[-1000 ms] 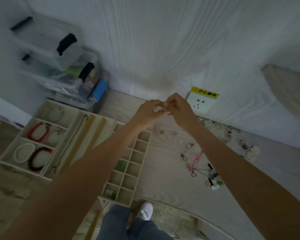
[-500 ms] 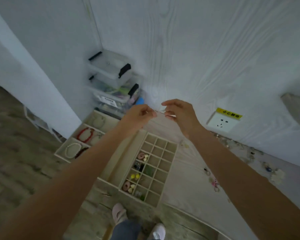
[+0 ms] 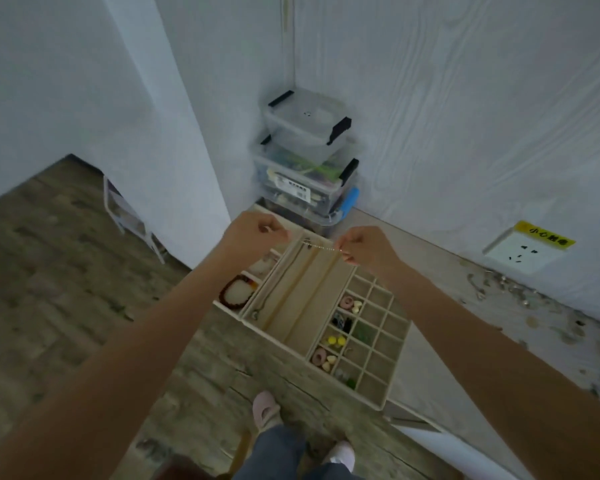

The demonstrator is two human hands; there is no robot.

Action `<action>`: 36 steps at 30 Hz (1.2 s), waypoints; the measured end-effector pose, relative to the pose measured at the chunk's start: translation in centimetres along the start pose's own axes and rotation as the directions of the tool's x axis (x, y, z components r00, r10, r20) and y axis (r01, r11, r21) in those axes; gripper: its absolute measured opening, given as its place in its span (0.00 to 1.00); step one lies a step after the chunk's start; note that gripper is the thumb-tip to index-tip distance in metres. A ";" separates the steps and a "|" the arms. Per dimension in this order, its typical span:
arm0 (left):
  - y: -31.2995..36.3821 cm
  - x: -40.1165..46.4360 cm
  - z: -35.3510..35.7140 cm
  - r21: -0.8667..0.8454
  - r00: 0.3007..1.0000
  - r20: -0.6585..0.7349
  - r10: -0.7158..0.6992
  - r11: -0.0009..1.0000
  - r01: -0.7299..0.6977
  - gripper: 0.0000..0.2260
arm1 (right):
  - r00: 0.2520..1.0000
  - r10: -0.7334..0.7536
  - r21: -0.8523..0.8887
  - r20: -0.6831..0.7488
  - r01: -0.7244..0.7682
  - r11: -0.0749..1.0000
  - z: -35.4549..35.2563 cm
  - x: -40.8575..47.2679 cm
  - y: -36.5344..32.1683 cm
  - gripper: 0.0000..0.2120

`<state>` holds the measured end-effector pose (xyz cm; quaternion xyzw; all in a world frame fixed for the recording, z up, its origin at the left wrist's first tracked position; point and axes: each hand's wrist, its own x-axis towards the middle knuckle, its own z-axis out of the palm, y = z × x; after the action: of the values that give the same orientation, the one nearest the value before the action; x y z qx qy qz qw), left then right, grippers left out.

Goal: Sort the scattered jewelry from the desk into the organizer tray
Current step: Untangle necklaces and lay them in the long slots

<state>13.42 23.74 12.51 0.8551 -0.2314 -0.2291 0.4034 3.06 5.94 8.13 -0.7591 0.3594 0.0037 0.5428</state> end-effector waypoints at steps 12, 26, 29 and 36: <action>-2.7 0.8 -1.6 0.045 0.984 0.175 -0.015 0.999 0.007 0.04 | 0.914 -0.232 0.011 0.334 0.242 0.970 6.2 -0.9 -5.2 0.05; -3.5 0.9 -2.6 -0.135 0.988 0.128 0.083 0.989 -0.065 0.05 | 0.898 -0.286 0.045 0.334 0.288 0.956 7.1 -0.8 -5.4 0.12; -3.3 1.0 -2.3 -0.132 1.000 -0.015 0.005 0.991 -0.007 0.05 | 0.925 -0.231 0.118 0.300 0.205 0.972 7.2 -0.6 -6.1 0.05; -4.7 0.1 0.7 -0.386 0.917 0.390 -0.084 0.889 0.246 0.13 | 0.981 -0.112 0.283 0.161 0.063 0.957 7.0 0.6 -4.6 0.04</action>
<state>14.06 25.95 8.38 0.7054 -0.1711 -0.4619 0.5096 8.73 12.10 8.76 -0.6876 0.2732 -0.0037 0.6727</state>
